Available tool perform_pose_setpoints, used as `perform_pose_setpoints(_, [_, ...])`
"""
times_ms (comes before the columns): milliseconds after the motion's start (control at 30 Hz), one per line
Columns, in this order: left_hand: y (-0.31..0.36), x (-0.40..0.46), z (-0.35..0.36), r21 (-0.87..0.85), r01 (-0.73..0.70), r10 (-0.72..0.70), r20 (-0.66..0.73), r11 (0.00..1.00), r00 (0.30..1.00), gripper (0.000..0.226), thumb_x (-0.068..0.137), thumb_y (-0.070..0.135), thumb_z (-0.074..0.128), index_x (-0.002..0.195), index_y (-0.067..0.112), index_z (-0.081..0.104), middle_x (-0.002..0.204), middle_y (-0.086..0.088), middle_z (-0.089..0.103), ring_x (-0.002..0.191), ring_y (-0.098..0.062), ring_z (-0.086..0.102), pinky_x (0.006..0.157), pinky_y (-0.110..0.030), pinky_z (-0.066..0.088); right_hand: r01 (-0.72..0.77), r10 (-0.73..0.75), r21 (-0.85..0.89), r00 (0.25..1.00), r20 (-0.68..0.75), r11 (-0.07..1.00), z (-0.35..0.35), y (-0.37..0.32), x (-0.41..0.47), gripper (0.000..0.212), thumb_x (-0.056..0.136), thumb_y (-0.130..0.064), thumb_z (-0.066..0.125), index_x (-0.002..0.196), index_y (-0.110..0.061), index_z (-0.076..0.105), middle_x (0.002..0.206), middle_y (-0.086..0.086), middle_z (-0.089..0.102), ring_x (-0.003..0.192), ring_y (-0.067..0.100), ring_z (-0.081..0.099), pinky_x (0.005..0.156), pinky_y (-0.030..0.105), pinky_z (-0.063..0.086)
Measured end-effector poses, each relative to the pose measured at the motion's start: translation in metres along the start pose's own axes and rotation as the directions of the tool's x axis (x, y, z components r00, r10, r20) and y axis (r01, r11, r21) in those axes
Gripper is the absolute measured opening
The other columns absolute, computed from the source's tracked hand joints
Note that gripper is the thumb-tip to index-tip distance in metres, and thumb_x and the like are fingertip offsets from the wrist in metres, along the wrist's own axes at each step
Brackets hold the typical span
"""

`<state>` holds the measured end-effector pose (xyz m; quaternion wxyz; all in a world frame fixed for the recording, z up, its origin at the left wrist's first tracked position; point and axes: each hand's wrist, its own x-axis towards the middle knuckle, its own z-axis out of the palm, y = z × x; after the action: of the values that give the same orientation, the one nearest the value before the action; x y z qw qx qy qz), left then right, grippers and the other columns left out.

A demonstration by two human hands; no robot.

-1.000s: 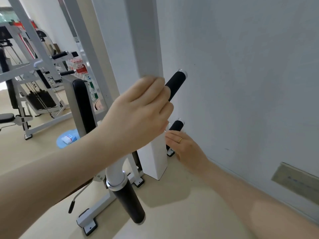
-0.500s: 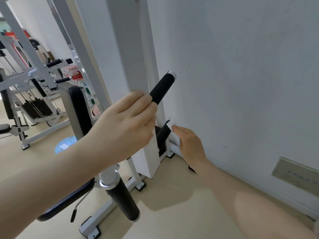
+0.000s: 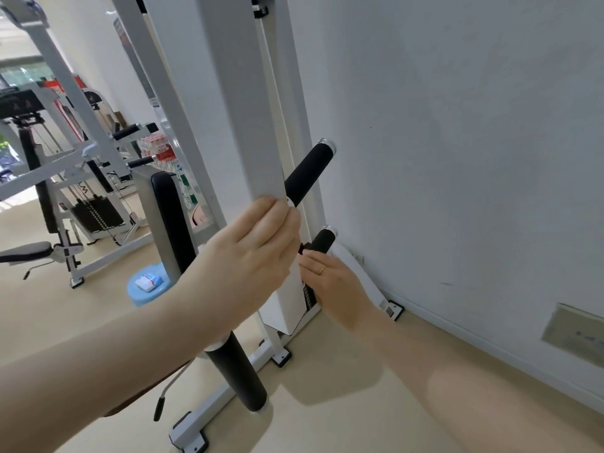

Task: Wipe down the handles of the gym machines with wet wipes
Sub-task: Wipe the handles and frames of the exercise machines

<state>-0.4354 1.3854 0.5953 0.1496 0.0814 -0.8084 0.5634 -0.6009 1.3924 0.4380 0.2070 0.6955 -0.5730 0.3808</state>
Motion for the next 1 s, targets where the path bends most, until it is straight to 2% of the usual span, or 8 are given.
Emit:
perform_pose_setpoints(133, [-0.007, -0.007, 0.009, 0.005, -0.005, 0.005, 0.015, 1.000, 1.000, 0.035, 0.087, 0.024, 0.054, 0.109, -0.001, 0.061, 0.116, -0.016, 0.060, 0.111, -0.032, 0.055, 0.109, -0.042, 0.024, -0.443, 0.448, 0.079, 0.891, -0.071, 0.893, 0.012, 0.018, 0.005, 0.041, 0.084, -0.003, 0.051, 0.125, -0.009, 0.056, 0.122, 0.011, 0.063, 0.113, 0.031, 0.058, 0.089, 0.050, 0.052])
perform_pose_setpoints(333, [-0.019, -0.013, 0.022, 0.057, -0.019, 0.018, 0.023, 0.998, 1.000, 0.031, 0.089, 0.019, 0.051, 0.111, -0.001, 0.059, 0.118, -0.017, 0.059, 0.114, -0.032, 0.053, 0.109, -0.042, 0.023, -0.060, 0.064, 0.064, 0.997, -0.053, 0.996, 0.020, -0.011, 0.012, 0.039, 0.076, -0.006, 0.059, 0.114, -0.009, 0.064, 0.114, 0.006, 0.068, 0.105, 0.026, 0.064, 0.089, 0.038, 0.050])
perform_pose_setpoints(467, [-0.021, -0.014, 0.027, 0.065, -0.034, 0.033, 0.026, 0.997, 0.999, 0.029, 0.093, 0.018, 0.044, 0.111, 0.001, 0.059, 0.119, -0.016, 0.058, 0.115, -0.032, 0.053, 0.110, -0.043, 0.022, -0.466, 0.477, 0.133, 0.877, -0.058, 0.875, 0.030, 0.018, 0.016, 0.041, 0.084, 0.000, 0.059, 0.124, -0.009, 0.058, 0.118, 0.009, 0.066, 0.110, 0.027, 0.059, 0.090, 0.047, 0.052])
perform_pose_setpoints(633, [-0.020, -0.013, 0.031, 0.000, -0.018, 0.018, -0.018, 1.000, 1.000, 0.033, 0.094, 0.016, 0.035, 0.109, 0.000, 0.059, 0.117, -0.016, 0.060, 0.114, -0.031, 0.055, 0.109, -0.042, 0.023, -0.303, 0.317, 0.164, 0.947, -0.062, 0.939, 0.036, 0.015, 0.019, 0.040, 0.085, 0.002, 0.059, 0.124, -0.007, 0.058, 0.120, 0.012, 0.064, 0.110, 0.029, 0.060, 0.093, 0.044, 0.050])
perform_pose_setpoints(700, [-0.020, -0.013, 0.032, -0.006, -0.019, 0.019, -0.026, 1.000, 0.999, 0.031, 0.094, 0.015, 0.036, 0.110, 0.000, 0.058, 0.117, -0.016, 0.060, 0.113, -0.031, 0.055, 0.110, -0.042, 0.023, -0.397, 0.409, 0.188, 0.912, -0.028, 0.898, 0.036, 0.020, 0.027, 0.036, 0.091, -0.004, 0.053, 0.126, -0.011, 0.055, 0.119, 0.011, 0.064, 0.109, 0.027, 0.060, 0.092, 0.043, 0.051])
perform_pose_setpoints(800, [-0.020, -0.013, 0.032, -0.017, -0.012, 0.012, -0.039, 1.000, 0.999, 0.028, 0.094, 0.014, 0.038, 0.109, 0.001, 0.058, 0.116, -0.016, 0.060, 0.113, -0.031, 0.055, 0.110, -0.041, 0.021, -0.665, 0.716, 0.347, 0.698, -0.029, 0.662, 0.039, 0.024, 0.046, 0.032, 0.095, -0.009, 0.045, 0.126, -0.012, 0.054, 0.115, 0.007, 0.064, 0.108, 0.022, 0.059, 0.096, 0.037, 0.049])
perform_pose_setpoints(900, [-0.022, -0.014, 0.031, -0.023, -0.025, 0.024, -0.048, 0.999, 0.999, 0.026, 0.094, 0.013, 0.040, 0.106, 0.001, 0.059, 0.115, -0.016, 0.060, 0.112, -0.031, 0.055, 0.111, -0.040, 0.021, -0.702, 0.918, 0.712, 0.275, 0.284, -0.010, 0.044, 0.007, 0.054, 0.024, 0.096, -0.010, 0.044, 0.107, -0.013, 0.066, 0.100, 0.004, 0.065, 0.103, 0.021, 0.060, 0.090, 0.031, 0.050])
perform_pose_setpoints(1000, [-0.023, -0.014, 0.032, -0.011, -0.024, 0.023, -0.052, 1.000, 0.998, 0.025, 0.093, 0.013, 0.042, 0.106, 0.001, 0.060, 0.115, -0.015, 0.061, 0.113, -0.031, 0.055, 0.110, -0.041, 0.022, -0.602, 0.648, 0.684, 0.334, 0.685, -0.413, 0.045, -0.017, 0.041, 0.020, 0.092, -0.004, 0.048, 0.094, -0.013, 0.066, 0.101, 0.010, 0.064, 0.103, 0.020, 0.060, 0.087, 0.027, 0.050])
